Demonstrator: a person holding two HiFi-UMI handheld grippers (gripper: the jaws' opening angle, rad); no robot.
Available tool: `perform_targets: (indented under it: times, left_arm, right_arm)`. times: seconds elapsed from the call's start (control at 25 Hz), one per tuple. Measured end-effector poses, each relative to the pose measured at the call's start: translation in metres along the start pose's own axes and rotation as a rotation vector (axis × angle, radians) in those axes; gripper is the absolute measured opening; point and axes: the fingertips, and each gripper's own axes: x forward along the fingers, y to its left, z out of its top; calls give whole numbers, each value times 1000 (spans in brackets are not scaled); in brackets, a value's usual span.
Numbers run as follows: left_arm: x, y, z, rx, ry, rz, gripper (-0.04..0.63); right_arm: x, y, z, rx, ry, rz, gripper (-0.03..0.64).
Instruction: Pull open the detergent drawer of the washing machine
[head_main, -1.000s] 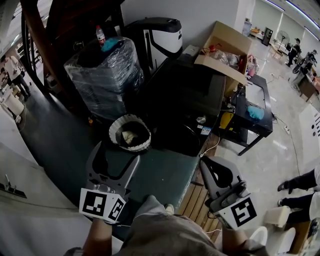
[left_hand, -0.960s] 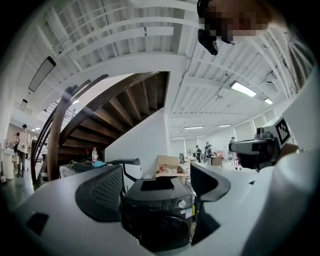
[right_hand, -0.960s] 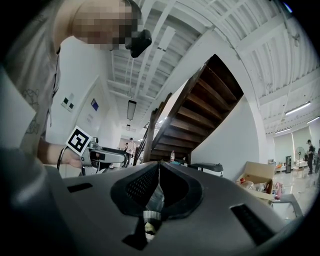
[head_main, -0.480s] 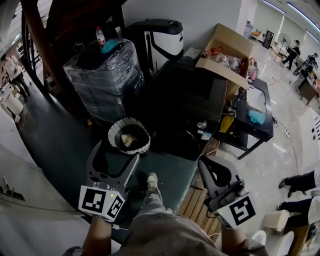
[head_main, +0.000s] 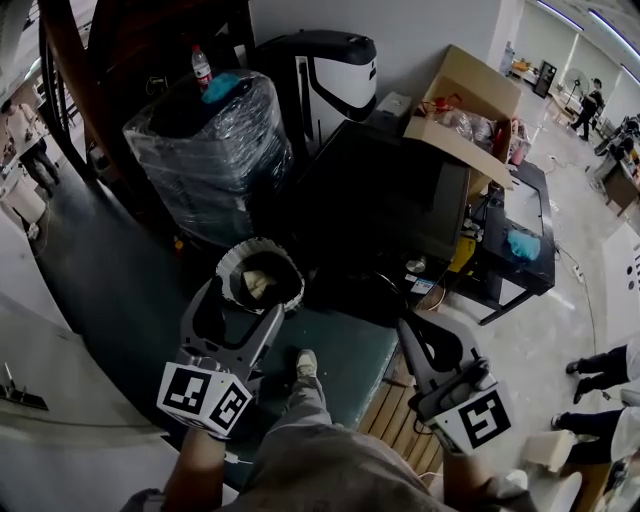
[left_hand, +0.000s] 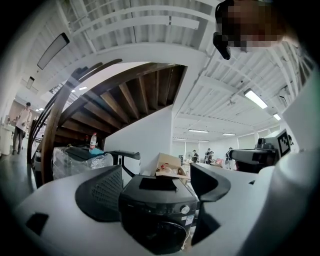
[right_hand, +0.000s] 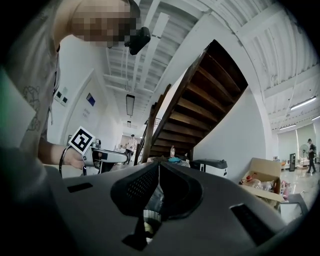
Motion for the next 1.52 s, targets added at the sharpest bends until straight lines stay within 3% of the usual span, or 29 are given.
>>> perform_targets:
  times: [0.6,0.84,1.08,1.52]
  left_arm:
    - [130,95,-79,-315,95,-68,422]
    - [186,134,-121,-489,142,-86,423]
    - [237,152,-151,-657,163,-158,422]
    - [296,174,-216,-816,202,-193,422]
  right_arm:
    - [136,-56,-34,17,64,-28,34]
    - [195,-76,-52,29,99,-35,34]
    - [247,-95,-76,39,144,-26,34]
    - [308,-119,-124,63,192,-21,34]
